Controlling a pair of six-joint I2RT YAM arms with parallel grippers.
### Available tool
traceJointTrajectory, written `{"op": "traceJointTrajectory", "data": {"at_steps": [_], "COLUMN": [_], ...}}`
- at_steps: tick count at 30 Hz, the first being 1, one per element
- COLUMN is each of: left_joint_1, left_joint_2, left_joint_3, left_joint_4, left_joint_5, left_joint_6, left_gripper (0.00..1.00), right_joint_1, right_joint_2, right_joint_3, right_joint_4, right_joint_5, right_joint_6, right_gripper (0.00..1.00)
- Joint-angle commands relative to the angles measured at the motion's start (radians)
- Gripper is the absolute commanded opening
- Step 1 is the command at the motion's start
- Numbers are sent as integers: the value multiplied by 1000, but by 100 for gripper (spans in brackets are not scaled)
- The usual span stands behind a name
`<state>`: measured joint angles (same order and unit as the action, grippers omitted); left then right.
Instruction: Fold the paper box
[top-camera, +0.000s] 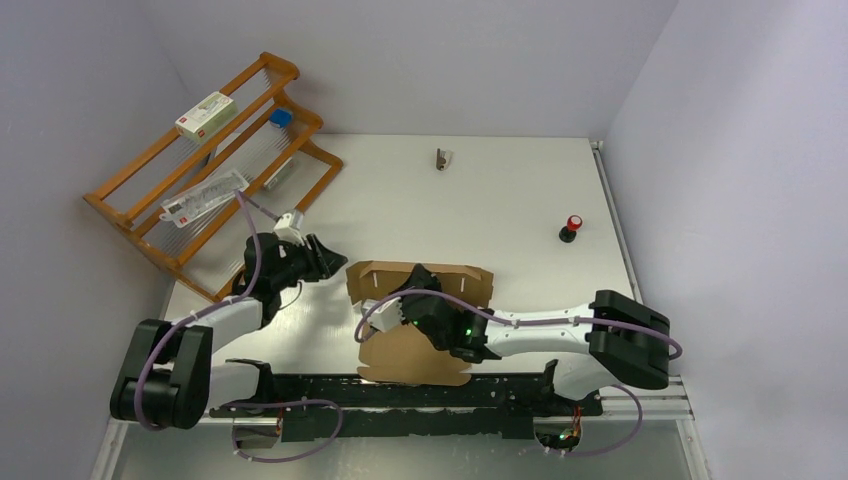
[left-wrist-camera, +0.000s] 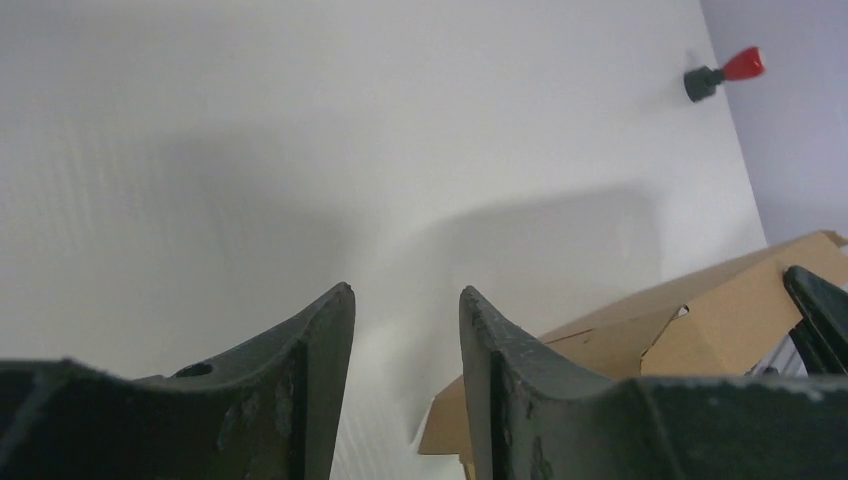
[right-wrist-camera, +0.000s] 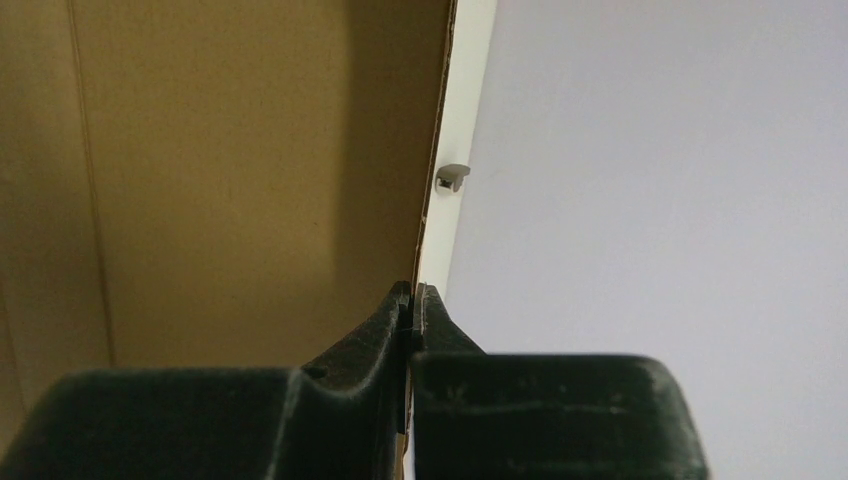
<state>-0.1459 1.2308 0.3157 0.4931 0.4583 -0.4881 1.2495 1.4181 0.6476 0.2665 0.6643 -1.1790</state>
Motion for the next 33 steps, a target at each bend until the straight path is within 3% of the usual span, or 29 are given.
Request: {"op": "traceJointTrajectory", "data": {"at_steps": [1, 21, 33], "left_joint_1": [-28, -157, -234], "left_joint_2": [-20, -292, -308], "left_joint_3": [-45, -180, -221], "left_joint_4": [130, 56, 127], "left_joint_5": [99, 79, 51], "left_joint_6": [-32, -38, -64], "left_gripper": [47, 42, 42], "right_joint_1": [39, 87, 98], "right_joint_2": [7, 45, 51], "right_joint_3": [-40, -108, -124], "right_joint_4": [82, 276, 290], "right_joint_5": [34, 101, 99], "right_joint_6": [-50, -223, -217], "right_gripper": [0, 0, 0]}}
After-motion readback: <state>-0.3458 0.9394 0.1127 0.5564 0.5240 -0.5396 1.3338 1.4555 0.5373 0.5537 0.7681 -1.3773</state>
